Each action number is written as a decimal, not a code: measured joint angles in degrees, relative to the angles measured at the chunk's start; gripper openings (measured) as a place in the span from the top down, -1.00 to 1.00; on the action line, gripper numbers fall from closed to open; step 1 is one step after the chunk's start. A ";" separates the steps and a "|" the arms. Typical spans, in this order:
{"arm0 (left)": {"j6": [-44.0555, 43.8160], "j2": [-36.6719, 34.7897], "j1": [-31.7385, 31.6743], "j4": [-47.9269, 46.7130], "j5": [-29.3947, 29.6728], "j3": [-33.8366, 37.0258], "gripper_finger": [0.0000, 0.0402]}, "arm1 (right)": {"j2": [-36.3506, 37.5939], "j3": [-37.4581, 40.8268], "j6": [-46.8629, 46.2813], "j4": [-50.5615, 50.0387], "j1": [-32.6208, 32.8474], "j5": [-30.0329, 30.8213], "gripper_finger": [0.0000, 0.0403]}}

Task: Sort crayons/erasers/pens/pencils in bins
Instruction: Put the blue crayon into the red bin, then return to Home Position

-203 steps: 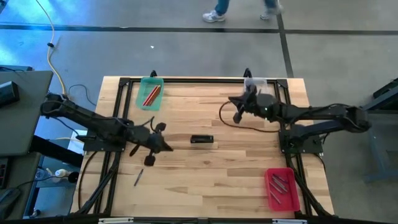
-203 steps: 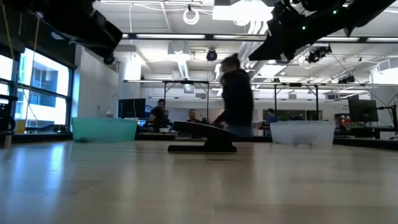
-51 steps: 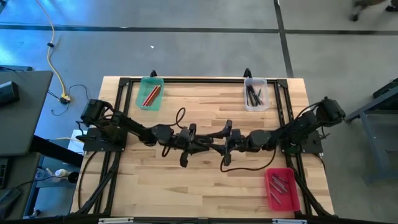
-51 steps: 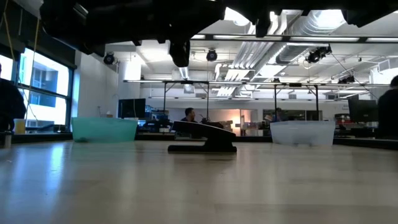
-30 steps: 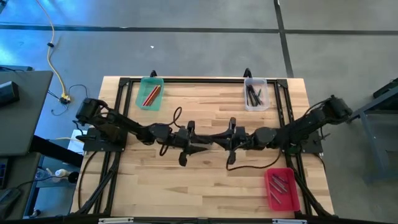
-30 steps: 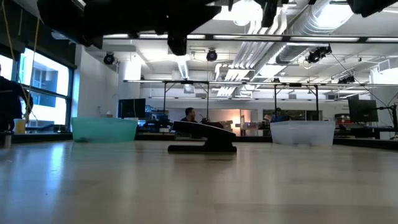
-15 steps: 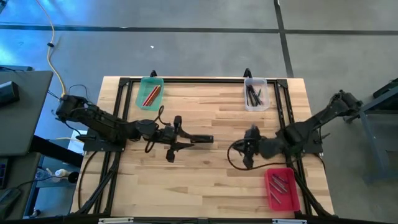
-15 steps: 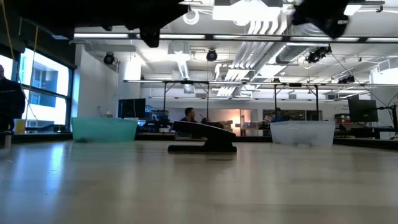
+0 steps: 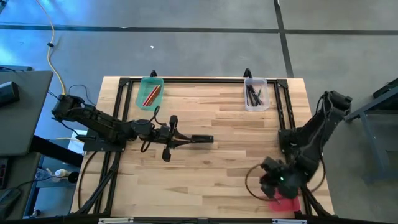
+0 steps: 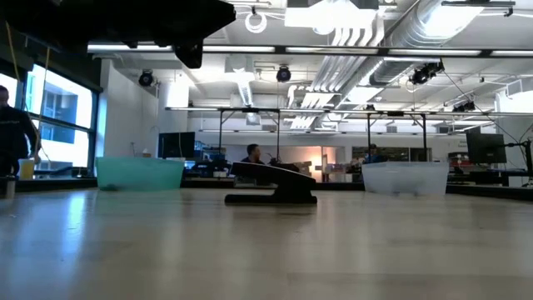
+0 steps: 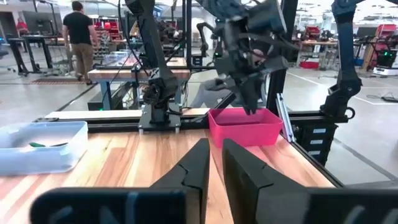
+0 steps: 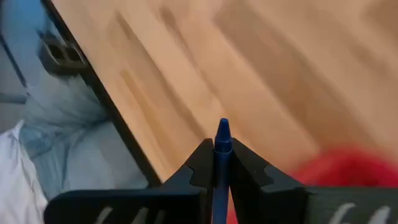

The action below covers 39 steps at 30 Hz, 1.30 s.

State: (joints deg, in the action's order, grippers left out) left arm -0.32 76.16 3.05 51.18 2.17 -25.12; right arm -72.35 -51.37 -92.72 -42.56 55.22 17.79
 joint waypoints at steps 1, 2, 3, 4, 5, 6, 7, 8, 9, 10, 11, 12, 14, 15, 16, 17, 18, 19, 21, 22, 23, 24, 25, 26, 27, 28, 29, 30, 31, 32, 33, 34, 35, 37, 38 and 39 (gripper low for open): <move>0.08 0.00 0.00 0.04 0.00 0.00 0.85 | -0.81 0.00 -2.87 -0.13 1.63 -0.46 0.91; 0.11 0.00 0.00 0.07 0.00 0.00 0.86 | -1.65 0.00 -5.77 -0.45 3.32 -1.03 0.91; 0.11 0.00 0.00 0.04 0.00 0.00 0.88 | -2.40 0.00 -8.64 -1.15 4.78 -1.66 0.91; 0.09 0.00 0.00 0.04 0.00 0.00 0.89 | -3.25 0.00 -11.38 -1.97 6.16 -2.39 0.91; 0.11 0.00 0.00 0.06 0.00 0.00 0.90 | -4.17 0.00 -13.89 -2.79 7.42 -3.36 0.91; 0.11 0.00 0.00 0.04 0.00 0.00 0.91 | -4.98 0.00 -16.18 -3.90 8.50 -4.18 0.91; 0.09 0.00 0.00 0.04 0.00 0.00 0.92 | -5.83 0.00 -18.52 -5.16 9.54 -4.97 0.91; 0.07 0.00 0.00 0.06 0.00 0.00 0.93 | -6.76 0.00 -20.53 -6.19 10.35 -5.90 0.91; 0.07 0.00 0.00 0.04 0.00 0.00 0.93 | -7.85 0.01 -22.29 -7.00 11.10 -6.91 0.91; 0.08 0.00 0.00 0.04 0.00 0.00 0.94 | -8.86 0.04 -23.69 -7.47 11.76 -8.07 0.91; 0.10 0.00 0.00 0.04 0.00 0.00 0.94 | -9.93 0.07 -24.61 -7.78 12.33 -9.24 0.91; 0.10 0.00 0.00 0.04 0.00 0.00 0.95 | -10.92 0.07 -25.16 -7.72 12.78 -10.20 0.91; 0.08 0.00 0.00 0.07 0.00 0.00 0.95 | -13.00 0.07 -25.74 -7.41 13.51 -11.35 0.91; 0.07 0.00 0.00 0.07 0.00 0.00 0.95 | -13.80 0.08 -25.79 -7.25 13.69 -11.80 0.91; 0.04 0.00 0.00 0.06 0.00 0.00 0.95 | -14.51 0.08 -25.78 -6.83 13.78 -12.11 0.91; 0.04 0.00 0.00 0.07 0.00 0.00 0.95 | -15.23 0.07 -25.58 -6.51 13.83 -12.44 0.91; -0.02 0.00 0.00 0.07 0.00 0.00 0.95 | -15.77 0.10 -25.44 -6.71 13.83 -12.56 0.91; -0.08 0.00 0.00 0.07 -0.02 0.00 0.95 | -16.29 0.11 -25.14 -6.79 13.82 -12.83 0.91; -0.52 0.00 0.00 0.07 -0.01 0.00 0.95 | -17.09 0.11 -24.83 -6.75 13.78 -12.56 0.91; -0.55 0.00 0.00 0.07 -0.02 0.00 0.95 | -17.40 0.11 -24.75 -6.70 13.77 -12.38 0.91; -0.55 0.00 0.03 0.07 -0.02 0.00 0.95 | -17.63 0.11 -24.70 -6.70 13.75 -12.36 0.91; -0.57 0.00 0.09 0.07 -0.02 0.00 0.95 | -17.74 0.11 -24.69 -6.72 13.73 -12.36 0.91; -0.59 0.00 0.13 0.07 -0.02 0.00 0.95 | -17.81 0.11 -24.69 -6.72 13.74 -12.36 0.91; -0.57 0.00 0.25 0.07 -0.02 0.00 0.95 | -17.85 0.11 -24.72 -6.79 13.72 -12.38 0.91; -0.55 0.00 0.38 0.07 -0.02 0.00 0.95 | -17.89 0.11 -24.76 -6.90 13.70 -12.38 0.91; -0.55 0.00 0.42 0.07 -0.02 0.00 0.95 | -17.89 0.11 -24.89 -6.98 13.70 -12.38 0.91; -0.55 0.00 0.42 0.07 -0.04 0.00 0.95 | -17.89 0.11 -24.95 -7.07 13.70 -12.38 0.91; -0.55 0.00 0.44 0.07 -0.05 0.00 0.95 | -17.89 0.11 -25.04 -7.17 13.70 -12.38 0.90; -0.56 0.00 0.44 0.07 -0.10 0.00 0.95 | -17.89 0.11 -25.04 -7.24 13.70 -12.38 0.89; -0.77 0.00 0.44 0.07 -0.34 0.00 0.95 | -17.91 0.11 -24.78 -7.19 13.70 -12.42 0.88; -1.01 0.00 0.44 0.07 -0.72 0.00 0.95 | -17.91 0.11 -24.49 -7.14 13.70 -12.46 0.85; -1.14 0.00 0.44 0.07 -1.26 0.00 0.95 | -17.91 0.11 -24.43 -7.13 13.60 -12.60 0.81; -1.20 0.00 0.42 0.07 -1.80 0.00 0.95 | -17.93 0.11 -24.27 -7.14 13.38 -13.18 0.77; -1.20 0.00 0.44 0.07 -2.55 0.00 0.95 | -17.94 0.11 -23.40 -7.16 12.79 -15.36 0.67; -1.18 -0.05 0.44 0.06 -2.62 0.00 0.95 | -17.95 0.11 -22.69 -7.23 12.43 -16.90 0.62; -1.23 -0.19 0.44 0.04 -2.64 0.00 0.95 | -17.95 0.13 -21.90 -7.17 12.01 -18.26 0.58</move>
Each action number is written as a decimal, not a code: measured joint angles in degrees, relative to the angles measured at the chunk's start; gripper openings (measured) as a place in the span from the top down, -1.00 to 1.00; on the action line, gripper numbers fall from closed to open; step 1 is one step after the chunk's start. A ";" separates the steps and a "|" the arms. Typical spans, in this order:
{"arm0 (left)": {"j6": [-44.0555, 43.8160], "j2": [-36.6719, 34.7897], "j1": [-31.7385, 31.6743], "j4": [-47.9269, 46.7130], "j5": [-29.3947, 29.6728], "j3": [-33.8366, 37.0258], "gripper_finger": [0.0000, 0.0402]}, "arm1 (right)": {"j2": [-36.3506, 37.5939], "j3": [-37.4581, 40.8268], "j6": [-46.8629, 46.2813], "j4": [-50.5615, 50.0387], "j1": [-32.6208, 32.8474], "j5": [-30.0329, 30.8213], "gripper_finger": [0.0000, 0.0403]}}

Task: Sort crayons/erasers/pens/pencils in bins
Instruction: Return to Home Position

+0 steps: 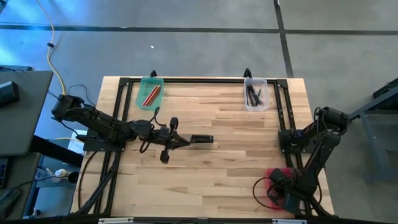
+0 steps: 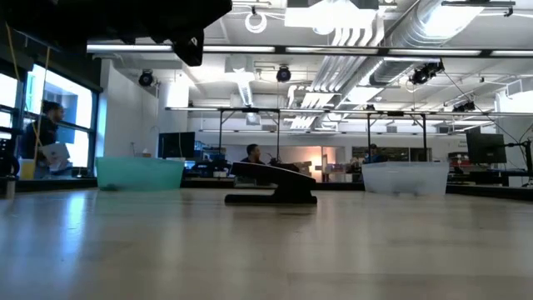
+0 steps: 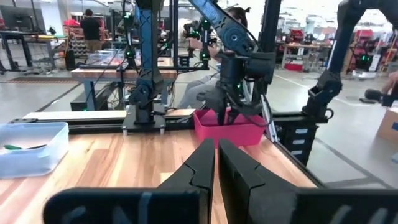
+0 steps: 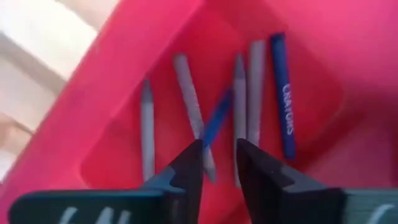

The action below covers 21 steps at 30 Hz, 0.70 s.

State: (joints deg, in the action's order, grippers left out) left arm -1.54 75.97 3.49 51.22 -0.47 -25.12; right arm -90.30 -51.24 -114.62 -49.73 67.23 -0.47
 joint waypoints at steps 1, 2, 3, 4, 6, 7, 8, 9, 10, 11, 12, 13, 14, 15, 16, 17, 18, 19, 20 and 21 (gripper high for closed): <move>-0.38 -0.16 0.00 0.04 0.00 0.00 0.95 | 0.00 0.00 1.05 0.20 -0.45 -0.91 0.53; -0.89 -0.23 -0.07 0.14 -0.02 -0.03 0.95 | 0.00 -0.02 2.41 0.50 -0.98 -2.15 0.50; -1.11 -0.23 -0.29 0.14 -0.03 -0.04 0.95 | 0.09 -0.01 3.61 0.78 -1.46 -3.40 0.48; -1.26 -0.31 -0.64 -0.03 -0.21 -0.04 0.95 | 0.28 -0.02 4.89 1.11 -1.91 -4.35 0.48; -1.29 -0.80 -1.45 -0.05 -0.94 -0.04 0.95 | 1.24 -0.02 6.93 1.32 -2.72 -4.53 0.51; -1.29 -1.11 -1.94 -0.02 -1.39 -0.04 0.95 | 1.76 -0.02 8.11 1.02 -3.03 -4.25 0.54; -1.28 -1.44 -2.49 -0.08 -1.90 -0.04 0.95 | 2.31 -0.02 9.19 0.70 -3.35 -3.88 0.59; -1.30 -1.87 -3.03 -0.39 -2.52 -0.04 0.95 | 3.01 -0.02 10.12 0.46 -3.70 -3.10 0.65; -1.39 -2.34 -3.56 -0.53 -3.25 -0.04 0.95 | 3.88 -0.02 11.13 0.16 -4.03 -2.23 0.71; -1.47 -2.89 -4.05 -0.61 -4.07 -0.04 0.95 | 4.77 -0.02 12.16 -0.27 -4.29 -1.29 0.78; -1.43 -3.48 -4.51 -0.85 -4.73 -0.04 0.95 | 5.72 -0.02 13.37 -0.71 -4.61 -0.03 0.86; -1.33 -4.08 -4.85 -1.22 -5.27 -0.04 0.95 | 6.69 -0.02 14.67 -0.88 -4.91 1.29 0.93; -1.31 -4.59 -5.15 -1.74 -5.53 -0.04 0.95 | 7.80 -0.02 16.09 -0.83 -5.23 2.77 0.96; -1.29 -5.13 -5.44 -2.37 -5.59 -0.04 0.95 | 9.06 -0.02 17.51 -0.85 -5.52 4.71 0.97; -1.27 -5.73 -5.63 -3.39 -5.60 -0.04 0.95 | 10.20 -0.02 18.81 -0.91 -5.90 6.53 0.96; -1.26 -6.39 -5.83 -4.39 -5.61 -0.04 0.95 | 11.22 -0.02 20.67 -0.99 -6.33 8.44 0.95; -1.10 -7.05 -6.02 -5.35 -5.61 -0.04 0.95 | 12.30 -0.02 22.96 -1.10 -6.86 10.57 0.94; -0.70 -7.68 -6.17 -6.35 -5.61 -0.04 0.95 | 13.36 -0.02 25.51 -1.14 -7.47 12.57 0.95; -0.33 -8.31 -6.16 -7.40 -5.59 -0.04 0.95 | 14.32 -0.02 28.55 -1.13 -8.23 14.58 0.97; 0.01 -9.01 -6.16 -8.44 -5.55 -0.04 0.95 | 15.18 -0.02 32.05 -1.09 -9.07 16.71 0.99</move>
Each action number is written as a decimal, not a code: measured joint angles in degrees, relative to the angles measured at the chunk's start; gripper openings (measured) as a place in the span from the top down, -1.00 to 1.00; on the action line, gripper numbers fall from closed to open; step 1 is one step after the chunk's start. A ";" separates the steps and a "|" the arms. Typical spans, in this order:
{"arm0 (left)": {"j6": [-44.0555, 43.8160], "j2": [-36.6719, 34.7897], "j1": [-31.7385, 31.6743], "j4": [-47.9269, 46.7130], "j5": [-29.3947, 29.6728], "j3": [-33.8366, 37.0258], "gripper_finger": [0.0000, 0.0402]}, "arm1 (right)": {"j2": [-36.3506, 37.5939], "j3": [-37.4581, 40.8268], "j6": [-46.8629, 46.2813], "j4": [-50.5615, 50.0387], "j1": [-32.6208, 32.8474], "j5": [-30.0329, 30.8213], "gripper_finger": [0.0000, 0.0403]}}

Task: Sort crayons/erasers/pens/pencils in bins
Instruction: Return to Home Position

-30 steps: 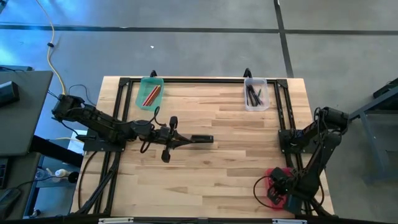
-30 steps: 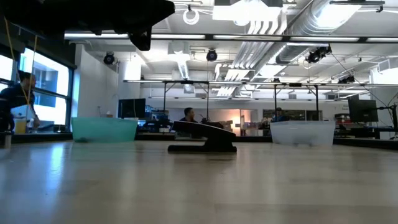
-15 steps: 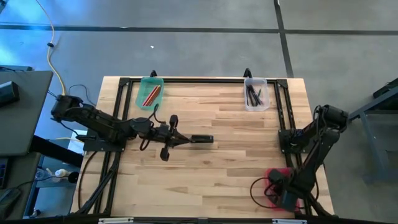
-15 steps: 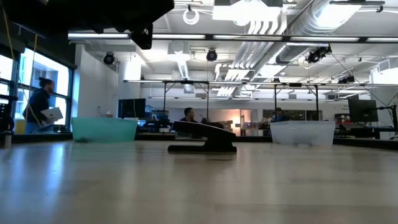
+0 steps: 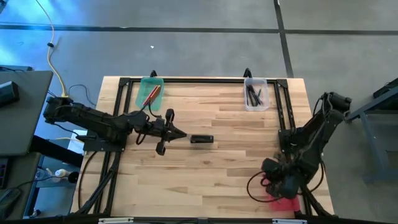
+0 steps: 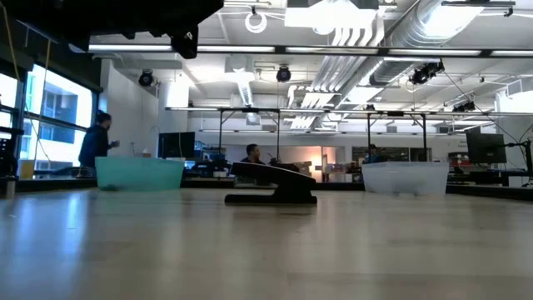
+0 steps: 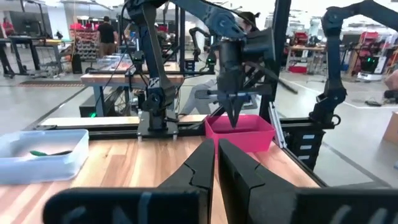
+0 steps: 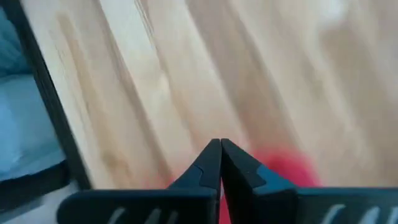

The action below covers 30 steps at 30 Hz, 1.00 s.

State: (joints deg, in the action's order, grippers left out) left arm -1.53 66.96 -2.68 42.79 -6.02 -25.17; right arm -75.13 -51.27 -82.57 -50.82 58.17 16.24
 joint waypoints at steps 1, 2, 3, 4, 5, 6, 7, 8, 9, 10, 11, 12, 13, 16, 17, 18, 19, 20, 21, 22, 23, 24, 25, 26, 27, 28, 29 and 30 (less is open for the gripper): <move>0.51 -0.67 0.00 -0.74 0.05 0.00 0.95 | 0.70 0.00 3.79 0.11 -0.95 2.22 0.99; 0.98 -1.39 0.02 -1.37 0.07 0.00 0.95 | 1.32 0.00 8.16 0.50 -2.04 4.69 0.99; 1.31 -2.06 0.01 -1.87 0.06 0.00 0.95 | 1.86 0.00 12.61 1.23 -3.24 6.96 0.99; 1.61 -2.70 0.02 -2.31 0.05 0.00 0.95 | 2.26 0.00 17.23 2.37 -4.57 9.39 0.99; 1.71 -3.39 0.07 -2.77 0.06 0.00 0.95 | 2.53 0.00 21.94 3.82 -5.95 11.49 1.00; 1.70 -4.02 0.07 -3.08 0.04 0.00 0.95 | 2.85 0.00 26.69 5.70 -7.55 12.69 1.00; 1.73 -4.63 0.07 -3.52 -0.11 0.00 0.95 | 3.15 0.00 32.06 8.47 -9.40 12.94 1.00; 1.79 -5.25 0.07 -4.08 -0.78 0.00 0.95 | 3.29 0.00 37.79 11.47 -11.31 12.74 1.00; 1.91 -5.71 -0.06 -4.56 -1.55 0.00 0.95 | 3.31 0.00 43.38 14.61 -13.34 12.25 1.00; 2.26 -6.00 -0.20 -4.69 -2.26 0.00 0.95 | 3.27 0.00 49.21 17.86 -15.31 11.50 1.00; 2.71 -6.25 -0.36 -4.95 -2.83 0.00 0.95 | 3.27 0.00 54.82 21.05 -17.24 10.38 1.00; 3.39 -6.38 -0.52 -5.32 -3.27 0.00 0.95 | 3.27 0.00 60.33 24.59 -19.61 8.58 1.00; 4.08 -6.44 -0.82 -5.73 -3.79 0.00 0.95 | 3.27 0.00 65.28 27.87 -21.95 6.07 1.00; 5.18 -6.50 -2.27 -6.22 -5.64 0.00 0.95 | 3.29 1.69 78.49 38.86 -29.64 -3.54 1.00; 5.19 -6.50 -2.86 -6.30 -6.25 0.00 0.95 | 3.29 2.68 82.08 42.45 -32.45 -7.06 1.00; 5.16 -6.50 -3.43 -6.42 -6.86 0.00 0.95 | 3.29 3.92 84.93 46.03 -35.16 -10.31 1.00; 4.89 -6.50 -3.93 -6.56 -7.86 0.00 0.95 | 3.29 5.30 87.20 49.57 -37.89 -13.28 1.00; 4.89 -6.50 -4.41 -6.60 -8.97 0.00 0.95 | 3.27 6.87 89.16 52.95 -40.81 -15.67 1.00; 4.91 -6.50 -4.81 -6.60 -9.84 0.00 0.95 | 3.27 8.57 90.56 56.15 -43.57 -17.90 1.00; 4.91 -6.53 -5.18 -6.61 -10.59 0.00 0.95 | 3.25 10.14 91.83 59.09 -46.21 -20.15 1.00; 4.98 -6.67 -5.66 -6.75 -11.37 0.00 0.95 | 3.23 11.49 92.78 61.90 -48.75 -22.38 1.00; 5.19 -6.96 -6.15 -7.00 -11.99 0.00 0.95 | 3.24 12.74 93.32 64.63 -50.98 -24.15 1.00; 5.56 -7.20 -6.62 -7.24 -12.29 0.00 0.95 | 3.25 13.77 93.80 66.87 -52.82 -25.72 1.00; 5.84 -7.45 -7.08 -7.87 -12.32 0.00 0.95 | 3.30 14.75 94.27 68.38 -54.36 -26.69 1.00; 6.22 -7.70 -7.64 -8.75 -12.31 0.00 0.95 | 3.69 15.78 94.85 69.21 -55.55 -26.92 1.00; 6.27 -7.96 -8.15 -9.68 -12.30 0.00 0.95 | 4.41 16.87 95.57 69.58 -56.52 -26.94 1.00; 6.29 -8.24 -8.59 -10.53 -12.30 0.00 0.95 | 5.13 17.81 96.22 70.61 -57.39 -26.90 1.00; 6.46 -8.57 -9.04 -11.40 -12.28 0.00 0.95 | 6.23 18.79 96.42 71.42 -58.11 -26.60 1.00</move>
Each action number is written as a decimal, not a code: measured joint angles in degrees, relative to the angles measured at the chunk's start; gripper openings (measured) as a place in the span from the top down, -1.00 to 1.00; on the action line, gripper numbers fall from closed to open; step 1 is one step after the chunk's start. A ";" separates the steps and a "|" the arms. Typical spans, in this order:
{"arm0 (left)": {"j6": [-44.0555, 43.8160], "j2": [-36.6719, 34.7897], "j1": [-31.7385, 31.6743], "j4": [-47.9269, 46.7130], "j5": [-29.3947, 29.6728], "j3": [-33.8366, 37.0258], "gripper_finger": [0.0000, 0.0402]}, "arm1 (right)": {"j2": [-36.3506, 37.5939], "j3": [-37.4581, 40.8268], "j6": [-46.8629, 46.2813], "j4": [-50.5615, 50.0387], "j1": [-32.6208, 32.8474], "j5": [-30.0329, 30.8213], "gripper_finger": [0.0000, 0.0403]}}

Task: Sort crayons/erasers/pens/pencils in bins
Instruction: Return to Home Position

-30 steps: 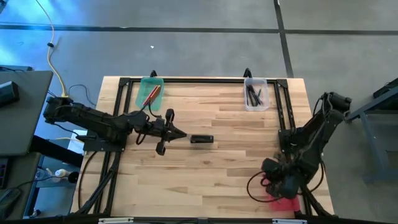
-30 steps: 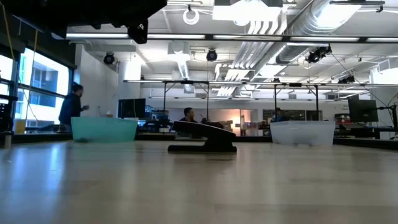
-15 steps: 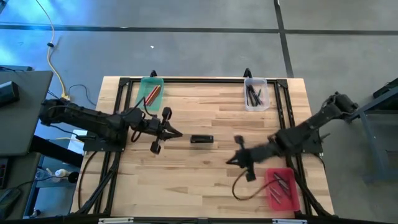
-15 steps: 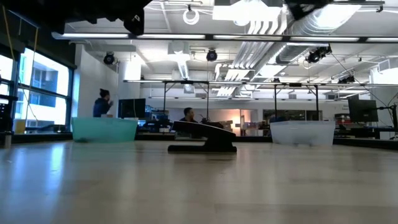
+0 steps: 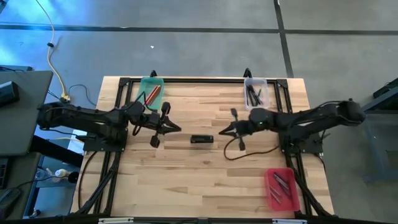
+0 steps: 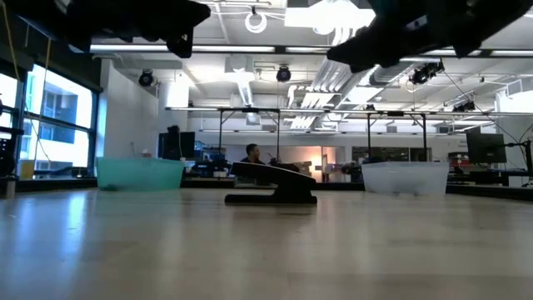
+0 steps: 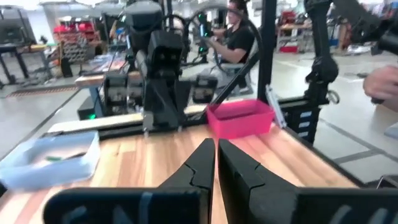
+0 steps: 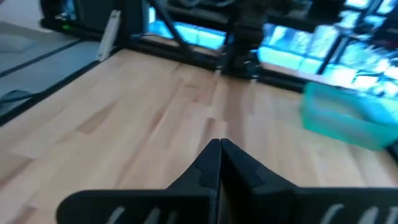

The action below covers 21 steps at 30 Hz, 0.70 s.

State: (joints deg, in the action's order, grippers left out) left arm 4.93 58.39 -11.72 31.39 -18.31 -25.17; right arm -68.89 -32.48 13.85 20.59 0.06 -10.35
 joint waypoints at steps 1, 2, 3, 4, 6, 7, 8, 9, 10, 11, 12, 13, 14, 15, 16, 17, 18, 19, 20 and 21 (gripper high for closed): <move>0.27 -0.44 -0.37 -1.11 -0.02 0.00 0.95 | 1.53 1.34 0.12 0.55 -0.64 0.24 1.00; 0.64 -0.83 -0.71 -1.86 -0.02 0.00 0.95 | 2.99 2.60 0.15 1.23 -1.23 0.40 1.00; 0.79 -1.31 -0.91 -2.67 0.00 0.00 0.95 | 4.67 4.03 0.12 2.22 -1.74 0.68 1.00; 0.80 -1.82 -1.15 -3.17 -0.04 0.02 0.95 | 6.50 5.57 -0.06 3.19 -2.18 0.82 1.00; 0.91 -2.88 -1.40 -3.61 -0.05 0.02 0.95 | 10.97 8.95 -0.13 5.00 -2.80 1.40 1.00; 1.19 -3.55 -1.40 -4.03 -0.02 0.02 0.95 | 13.18 10.53 -0.19 6.09 -2.90 2.26 1.00; 1.45 -4.37 -1.40 -4.74 -0.02 0.02 0.95 | 15.80 12.42 -0.26 6.69 -3.02 3.27 1.00; 1.78 -4.98 -1.40 -4.88 -0.03 0.02 0.95 | 18.39 14.09 -0.28 7.11 -3.02 4.33 1.00; 1.98 -5.66 -1.40 -5.29 -0.02 0.00 0.95 | 20.78 15.65 -0.26 7.60 -3.02 5.20 1.00; 2.23 -6.46 -1.40 -6.29 -0.04 0.02 0.95 | 23.38 17.22 -0.27 7.73 -3.02 6.23 1.00; 2.36 -7.02 -1.40 -6.63 -0.02 0.02 0.95 | 25.96 18.70 -0.29 7.80 -3.02 7.02 1.00; 2.38 -7.60 -1.40 -7.10 -0.02 0.02 0.95 | 28.38 20.16 -0.46 7.79 -3.04 7.30 1.00; 2.36 -8.10 -1.40 -7.83 -0.02 0.04 0.95 | 30.66 21.48 -1.02 7.76 -3.07 7.41 1.00; 2.38 -8.50 -1.40 -7.62 -0.02 0.36 0.95 | 32.99 22.82 -1.44 7.63 -3.06 7.51 1.00; 2.37 -8.93 -1.40 -6.77 -0.02 1.19 0.95 | 35.28 24.12 -1.68 7.55 -3.07 7.56 1.00; 2.34 -9.35 -1.40 -5.59 -0.01 2.39 0.95 | 37.36 25.27 -1.79 7.62 -3.04 7.56 1.00; 2.33 -9.70 -1.40 -4.31 0.00 3.69 0.95 | 39.44 26.52 -1.81 7.68 -3.05 7.79 1.00; 2.33 -10.03 -1.40 -3.19 0.00 4.99 0.95 | 41.51 27.69 -1.91 7.50 -3.04 8.28 1.00; 2.26 -10.31 -1.40 -1.74 0.00 6.32 0.95 | 43.42 28.72 -1.99 7.39 -3.06 8.57 1.00; 2.00 -10.77 -1.42 -0.76 0.01 7.63 0.95 | 45.38 29.63 -1.99 7.39 -3.07 8.86 1.00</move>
State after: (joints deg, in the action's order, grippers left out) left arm 6.92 47.63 -13.14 30.63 -18.29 -17.53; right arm -23.52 -2.85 11.86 27.99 -3.01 -1.49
